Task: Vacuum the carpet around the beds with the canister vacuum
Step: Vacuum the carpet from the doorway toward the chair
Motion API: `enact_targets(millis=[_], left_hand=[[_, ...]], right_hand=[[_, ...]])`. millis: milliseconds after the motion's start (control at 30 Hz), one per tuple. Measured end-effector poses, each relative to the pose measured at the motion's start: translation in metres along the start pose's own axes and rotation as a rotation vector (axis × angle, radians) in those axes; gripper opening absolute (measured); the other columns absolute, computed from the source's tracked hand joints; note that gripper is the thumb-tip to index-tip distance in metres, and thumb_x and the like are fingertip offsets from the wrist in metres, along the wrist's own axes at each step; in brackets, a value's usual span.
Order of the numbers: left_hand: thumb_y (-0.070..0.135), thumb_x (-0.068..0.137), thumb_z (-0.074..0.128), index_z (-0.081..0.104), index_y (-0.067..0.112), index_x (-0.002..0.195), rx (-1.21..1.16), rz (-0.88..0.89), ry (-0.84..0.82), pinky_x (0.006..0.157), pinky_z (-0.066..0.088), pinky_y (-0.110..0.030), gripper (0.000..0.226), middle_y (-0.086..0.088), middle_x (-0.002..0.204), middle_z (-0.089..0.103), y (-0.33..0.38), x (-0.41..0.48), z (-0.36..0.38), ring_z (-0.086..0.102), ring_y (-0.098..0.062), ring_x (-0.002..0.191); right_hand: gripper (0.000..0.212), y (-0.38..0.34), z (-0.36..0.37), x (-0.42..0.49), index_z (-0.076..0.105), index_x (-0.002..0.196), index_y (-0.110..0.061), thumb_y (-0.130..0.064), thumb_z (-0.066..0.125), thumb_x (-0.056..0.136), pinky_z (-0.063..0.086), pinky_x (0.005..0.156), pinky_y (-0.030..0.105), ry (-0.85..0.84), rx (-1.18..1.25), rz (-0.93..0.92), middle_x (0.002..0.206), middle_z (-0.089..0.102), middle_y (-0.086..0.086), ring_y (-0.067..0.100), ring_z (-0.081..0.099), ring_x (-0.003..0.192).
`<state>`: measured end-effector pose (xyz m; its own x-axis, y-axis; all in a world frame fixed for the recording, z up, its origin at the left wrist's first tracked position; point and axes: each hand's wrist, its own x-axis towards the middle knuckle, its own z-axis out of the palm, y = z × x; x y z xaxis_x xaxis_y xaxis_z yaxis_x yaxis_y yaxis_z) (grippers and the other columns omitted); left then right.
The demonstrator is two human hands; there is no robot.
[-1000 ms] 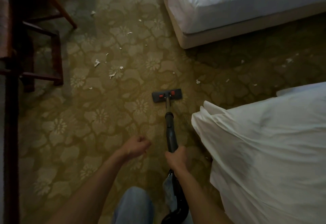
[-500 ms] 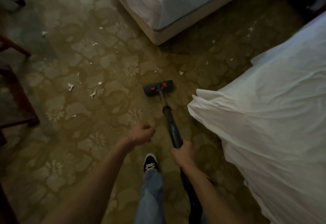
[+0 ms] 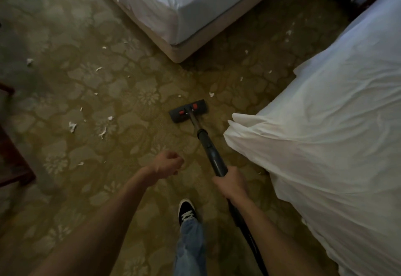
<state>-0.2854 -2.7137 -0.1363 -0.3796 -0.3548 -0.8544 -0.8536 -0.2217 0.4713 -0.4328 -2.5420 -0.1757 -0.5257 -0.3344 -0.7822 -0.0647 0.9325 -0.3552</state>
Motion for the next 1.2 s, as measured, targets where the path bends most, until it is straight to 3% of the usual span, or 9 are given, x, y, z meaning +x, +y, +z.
enact_targets(millis=[100, 200, 300, 467, 633, 767, 900, 1033, 1200], left_hand=[[0.024, 0.104, 0.050, 0.065, 0.005, 0.119, 0.048, -0.008, -0.011, 0.070, 0.048, -0.027, 0.028, -0.017, 0.121, 0.067, 0.015, 0.000, 0.005, 0.066, -0.023, 0.097], [0.024, 0.104, 0.051, 0.066, 0.005, 0.118, 0.095, -0.011, -0.019, 0.060, 0.046, -0.021, 0.028, -0.017, 0.120, 0.067, 0.034, 0.000, 0.020, 0.064, -0.018, 0.088], [0.025, 0.104, 0.050, 0.065, 0.008, 0.118, 0.136, -0.015, -0.037, 0.057, 0.046, -0.019, 0.027, -0.015, 0.120, 0.067, 0.055, 0.003, 0.044, 0.065, -0.018, 0.090], [0.026, 0.106, 0.048, 0.061, 0.009, 0.127, 0.132, -0.016, -0.078, 0.067, 0.048, -0.021, 0.030, -0.011, 0.122, 0.064, 0.094, 0.005, 0.084, 0.063, -0.018, 0.097], [0.021, 0.105, 0.049, 0.061, 0.007, 0.126, 0.128, -0.001, -0.086, 0.066, 0.048, -0.018, 0.028, -0.016, 0.126, 0.064, 0.121, 0.020, 0.108, 0.060, -0.015, 0.090], [0.022, 0.106, 0.048, 0.062, 0.008, 0.123, 0.080, -0.018, -0.056, 0.068, 0.050, -0.020, 0.027, -0.014, 0.122, 0.064, 0.126, 0.030, 0.104, 0.062, -0.017, 0.094], [0.021, 0.105, 0.049, 0.065, 0.007, 0.118, 0.035, -0.030, -0.029, 0.065, 0.047, -0.019, 0.024, -0.012, 0.114, 0.066, 0.116, 0.035, 0.091, 0.063, -0.017, 0.091], [0.020, 0.104, 0.051, 0.064, 0.002, 0.119, -0.005, -0.067, 0.034, 0.059, 0.047, -0.017, 0.027, -0.016, 0.118, 0.067, 0.102, 0.037, 0.081, 0.065, -0.017, 0.090], [0.025, 0.102, 0.055, 0.069, 0.005, 0.112, -0.053, -0.104, 0.060, 0.060, 0.048, -0.020, 0.026, -0.015, 0.114, 0.071, 0.081, 0.035, 0.073, 0.070, -0.021, 0.092]], right_hand=[[0.040, -0.003, -0.013, 0.007, 0.066, 0.122, -0.014, -0.023, 0.075, 0.084, 0.064, 0.073, 0.037, 0.001, 0.062, -0.013, 0.099, 0.070, 0.006, 0.022, 0.072, 0.084], [0.040, -0.003, -0.031, 0.010, 0.067, 0.122, -0.016, -0.024, 0.077, 0.084, 0.065, 0.075, 0.039, 0.022, 0.097, -0.029, 0.099, 0.070, 0.005, 0.022, 0.073, 0.085], [0.039, 0.001, -0.051, 0.016, 0.066, 0.120, -0.015, -0.025, 0.077, 0.084, 0.065, 0.076, 0.038, 0.027, 0.148, -0.020, 0.099, 0.070, 0.004, 0.020, 0.073, 0.086], [0.038, 0.009, -0.088, 0.030, 0.067, 0.121, -0.012, -0.023, 0.075, 0.085, 0.053, 0.062, 0.028, 0.032, 0.178, -0.026, 0.096, 0.068, 0.004, 0.021, 0.070, 0.083], [0.040, 0.015, -0.107, 0.051, 0.066, 0.123, -0.008, -0.020, 0.074, 0.086, 0.061, 0.068, 0.034, 0.018, 0.188, -0.005, 0.101, 0.072, 0.009, 0.026, 0.074, 0.087], [0.042, 0.015, -0.118, 0.072, 0.064, 0.126, -0.010, -0.022, 0.073, 0.086, 0.055, 0.058, 0.028, 0.009, 0.159, 0.012, 0.099, 0.068, 0.004, 0.022, 0.070, 0.083], [0.045, 0.000, -0.133, 0.094, 0.062, 0.126, -0.011, -0.026, 0.074, 0.086, 0.055, 0.067, 0.030, 0.029, 0.134, 0.008, 0.105, 0.068, 0.005, 0.023, 0.069, 0.089], [0.043, -0.020, -0.146, 0.117, 0.066, 0.122, -0.010, -0.029, 0.074, 0.084, 0.058, 0.065, 0.031, 0.039, 0.134, 0.011, 0.100, 0.072, 0.008, 0.023, 0.072, 0.081], [0.036, -0.046, -0.155, 0.128, 0.065, 0.119, -0.008, -0.022, 0.072, 0.087, 0.049, 0.054, 0.026, 0.037, 0.138, -0.024, 0.090, 0.071, 0.009, 0.019, 0.069, 0.069]])
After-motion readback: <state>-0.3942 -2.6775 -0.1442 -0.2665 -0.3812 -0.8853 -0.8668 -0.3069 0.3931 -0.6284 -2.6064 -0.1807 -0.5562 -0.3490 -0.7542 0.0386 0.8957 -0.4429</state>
